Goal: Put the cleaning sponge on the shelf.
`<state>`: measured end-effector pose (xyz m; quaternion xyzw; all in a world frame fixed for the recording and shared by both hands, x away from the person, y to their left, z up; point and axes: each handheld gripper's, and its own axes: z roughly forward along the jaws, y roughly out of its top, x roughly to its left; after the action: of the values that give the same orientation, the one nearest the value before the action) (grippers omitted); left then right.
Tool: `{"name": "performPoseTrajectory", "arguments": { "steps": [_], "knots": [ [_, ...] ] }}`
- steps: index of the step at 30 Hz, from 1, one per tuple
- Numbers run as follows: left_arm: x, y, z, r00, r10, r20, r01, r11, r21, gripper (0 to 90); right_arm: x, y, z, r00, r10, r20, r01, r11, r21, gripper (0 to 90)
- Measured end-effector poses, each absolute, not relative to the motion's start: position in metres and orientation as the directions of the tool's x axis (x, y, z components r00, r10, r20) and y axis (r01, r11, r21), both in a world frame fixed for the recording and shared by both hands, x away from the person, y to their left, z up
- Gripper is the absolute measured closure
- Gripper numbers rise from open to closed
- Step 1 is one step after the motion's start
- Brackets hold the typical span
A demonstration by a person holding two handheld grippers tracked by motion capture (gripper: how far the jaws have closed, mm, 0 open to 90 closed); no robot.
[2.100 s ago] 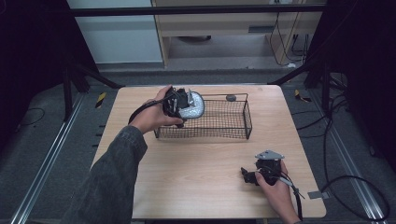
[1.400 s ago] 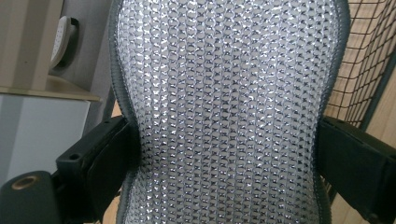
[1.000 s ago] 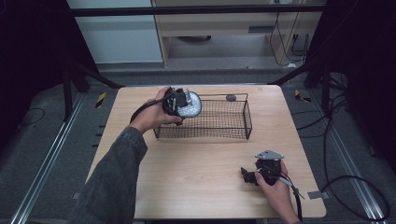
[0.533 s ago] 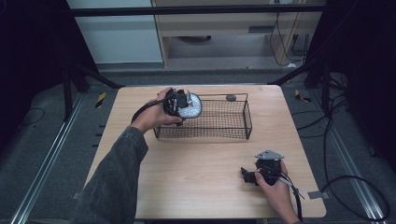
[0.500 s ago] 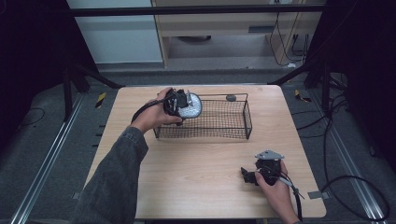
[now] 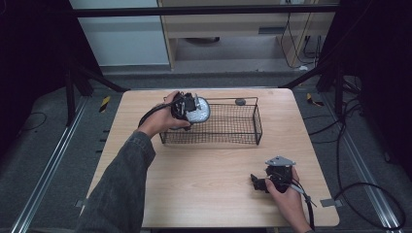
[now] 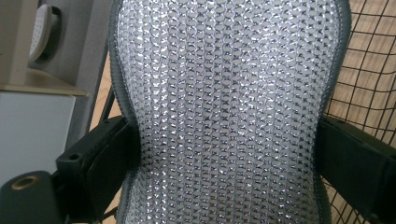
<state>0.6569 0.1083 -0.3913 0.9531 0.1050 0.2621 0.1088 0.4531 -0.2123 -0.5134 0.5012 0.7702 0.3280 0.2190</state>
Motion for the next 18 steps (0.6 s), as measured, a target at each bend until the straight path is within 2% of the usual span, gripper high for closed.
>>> {"name": "performPoseTrajectory", "arguments": {
  "steps": [8, 18],
  "knots": [
    [0.6574, 0.1103, -0.3936, 0.856, 0.276, 0.437, 0.167, -0.948, 0.272, 3.0, 0.4531, -0.2122, -0.5135, -0.401, 0.916, -0.008, 0.629, 0.281, 0.725, 0.7],
    [0.6558, 0.1113, -0.3915, 0.851, 0.296, 0.434, 0.178, -0.939, 0.293, 4.6, 0.4531, -0.2121, -0.5135, -0.400, 0.916, -0.006, 0.630, 0.280, 0.724, 0.7]
  ]
}}
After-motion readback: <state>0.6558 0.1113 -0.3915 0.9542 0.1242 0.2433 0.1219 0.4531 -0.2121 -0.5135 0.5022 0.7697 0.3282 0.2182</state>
